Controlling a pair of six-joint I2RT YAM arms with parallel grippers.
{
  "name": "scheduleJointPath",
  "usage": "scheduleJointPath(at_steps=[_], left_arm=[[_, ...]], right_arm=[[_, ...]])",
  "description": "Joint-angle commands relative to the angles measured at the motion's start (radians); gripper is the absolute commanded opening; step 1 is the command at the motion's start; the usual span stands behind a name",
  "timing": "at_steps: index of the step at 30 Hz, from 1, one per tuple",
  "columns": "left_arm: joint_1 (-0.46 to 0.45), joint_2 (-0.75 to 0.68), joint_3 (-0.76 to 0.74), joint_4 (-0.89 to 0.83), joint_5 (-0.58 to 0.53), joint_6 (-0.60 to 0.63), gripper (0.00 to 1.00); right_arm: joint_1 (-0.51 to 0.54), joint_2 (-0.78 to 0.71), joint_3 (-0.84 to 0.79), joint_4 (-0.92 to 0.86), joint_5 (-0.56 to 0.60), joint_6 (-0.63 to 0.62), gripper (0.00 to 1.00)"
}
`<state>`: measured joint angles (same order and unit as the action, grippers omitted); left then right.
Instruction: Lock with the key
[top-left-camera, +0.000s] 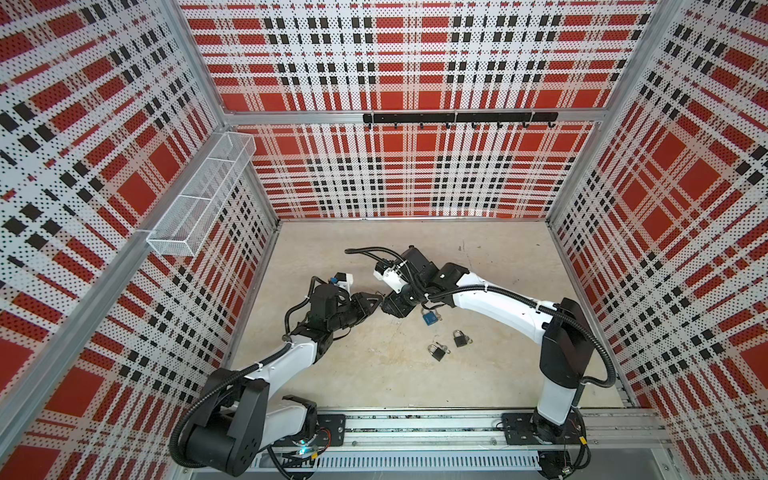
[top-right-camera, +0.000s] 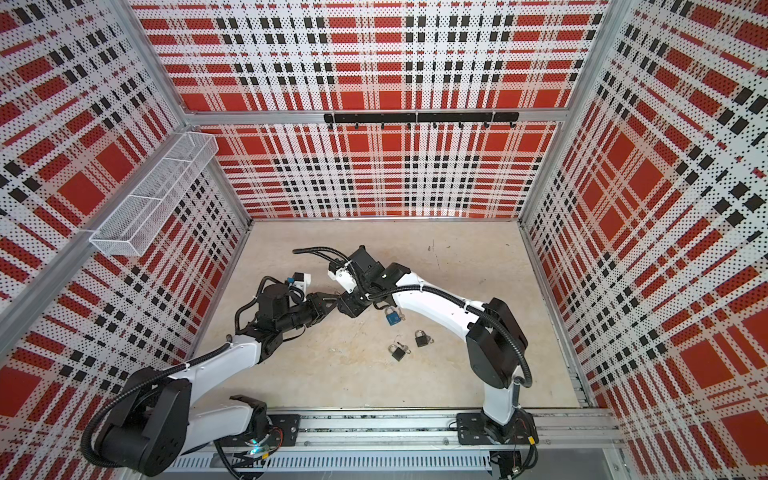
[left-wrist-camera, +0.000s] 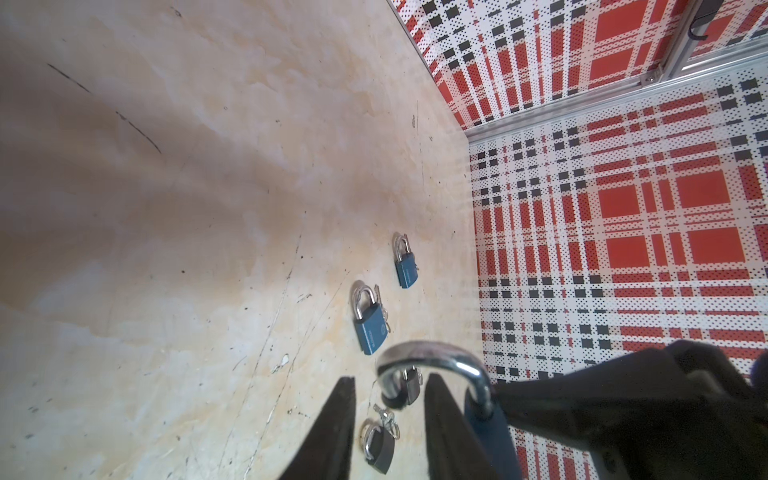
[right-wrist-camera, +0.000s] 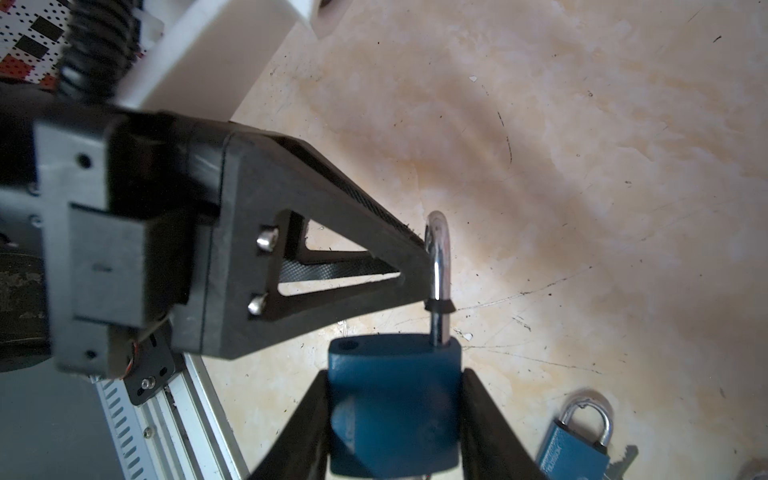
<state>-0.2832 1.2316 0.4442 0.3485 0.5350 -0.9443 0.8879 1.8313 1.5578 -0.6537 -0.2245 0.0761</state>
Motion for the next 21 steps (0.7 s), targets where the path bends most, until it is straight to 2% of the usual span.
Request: scheduleJointPath(at_steps=[1, 21], left_arm=[[-0.008, 0.016, 0.024, 0.059, -0.018, -0.026, 0.32], [-0.013, 0.071, 0.042, 0.115, -0.042, -0.049, 0.31]], right_arm=[[0.000, -0.053, 0.031, 0.063, -0.022, 0.005, 0.28], [0.000, -0.061, 0.037, 0.068, -0.037, 0.013, 0.27]])
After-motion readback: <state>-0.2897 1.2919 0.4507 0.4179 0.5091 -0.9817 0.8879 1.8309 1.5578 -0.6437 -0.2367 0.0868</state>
